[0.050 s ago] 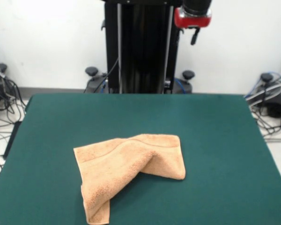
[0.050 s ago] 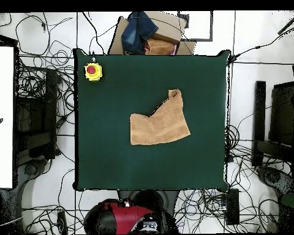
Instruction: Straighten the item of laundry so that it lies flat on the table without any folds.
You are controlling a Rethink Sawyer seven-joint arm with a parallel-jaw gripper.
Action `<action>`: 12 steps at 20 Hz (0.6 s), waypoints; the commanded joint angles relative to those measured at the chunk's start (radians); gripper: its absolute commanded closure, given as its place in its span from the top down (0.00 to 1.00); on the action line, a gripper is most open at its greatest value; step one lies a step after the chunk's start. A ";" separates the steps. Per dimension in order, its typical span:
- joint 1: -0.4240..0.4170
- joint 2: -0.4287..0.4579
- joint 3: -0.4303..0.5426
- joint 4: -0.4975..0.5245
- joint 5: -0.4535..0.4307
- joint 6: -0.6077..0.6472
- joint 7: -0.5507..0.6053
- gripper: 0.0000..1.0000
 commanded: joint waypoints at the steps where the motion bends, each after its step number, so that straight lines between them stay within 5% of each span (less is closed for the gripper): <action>1: -0.002 0.056 0.013 -0.180 0.011 0.074 0.108 1.00; 12: -0.029 0.111 0.018 -0.228 -0.022 0.025 0.105 1.00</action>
